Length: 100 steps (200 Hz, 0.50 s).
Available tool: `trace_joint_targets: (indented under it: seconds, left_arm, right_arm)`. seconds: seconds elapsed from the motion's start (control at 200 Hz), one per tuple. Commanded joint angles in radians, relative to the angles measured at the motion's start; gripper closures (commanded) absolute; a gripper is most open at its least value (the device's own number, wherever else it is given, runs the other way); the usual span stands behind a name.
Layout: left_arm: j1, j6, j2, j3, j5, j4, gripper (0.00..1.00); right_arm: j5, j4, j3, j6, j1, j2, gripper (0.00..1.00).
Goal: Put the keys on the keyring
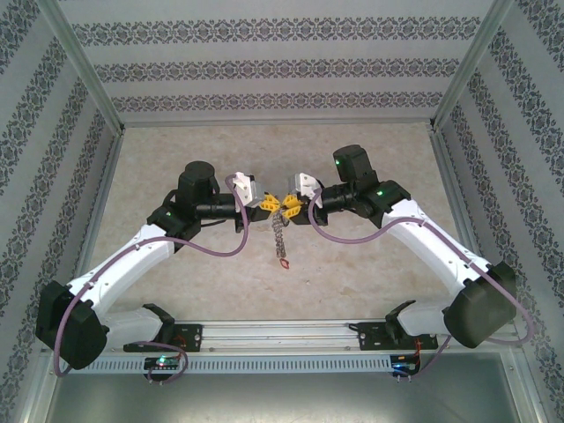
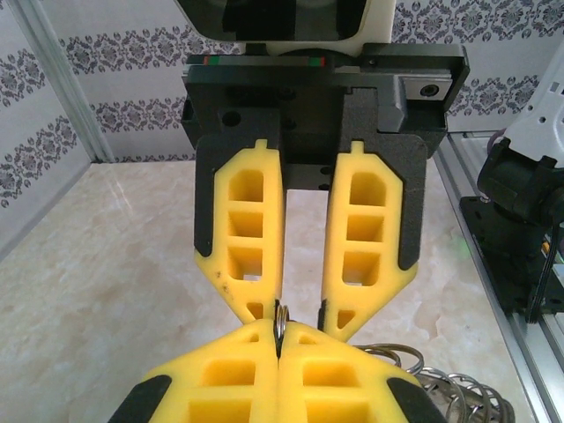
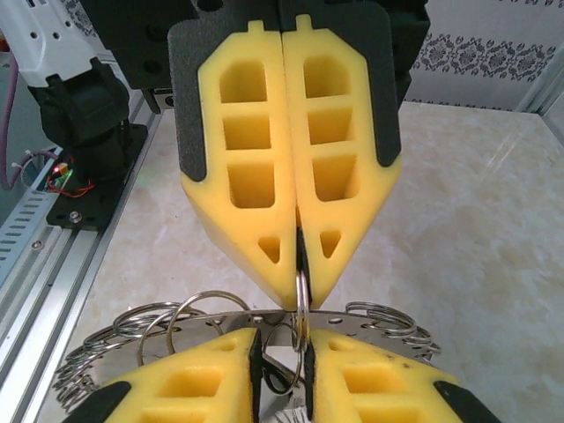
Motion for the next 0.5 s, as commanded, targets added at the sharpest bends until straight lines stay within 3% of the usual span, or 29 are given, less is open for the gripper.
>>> trace_joint_targets:
  seconds: [0.0, 0.155, 0.255, 0.365, 0.465, 0.495]
  left_arm:
    - [0.005, -0.022, -0.016, -0.007, 0.042, 0.075, 1.0]
    - [0.005, -0.039, -0.023, -0.021, 0.036, 0.101, 1.0]
    - [0.005, -0.054, -0.025, -0.031, 0.03, 0.121, 1.0]
    - [0.005, -0.073, -0.025, -0.037, 0.018, 0.131, 1.0]
    - [0.005, -0.068, -0.028, -0.038, -0.058, 0.085, 1.0]
    - [0.005, -0.062, -0.028, -0.034, -0.092, 0.055, 0.96]
  right_arm:
    - [-0.059, 0.014, 0.001, 0.0, -0.006, 0.002, 0.89]
    - [-0.057, 0.027, -0.004, 0.004, -0.002, 0.006, 0.9]
    - [-0.047, 0.035, -0.008, 0.005, 0.001, 0.005, 1.0]
    - [-0.011, 0.044, -0.015, 0.009, 0.004, -0.011, 1.0]
    - [0.057, 0.018, -0.009, -0.007, 0.013, -0.032, 1.0]
    - [0.091, 0.004, -0.003, -0.008, 0.017, -0.037, 1.0]
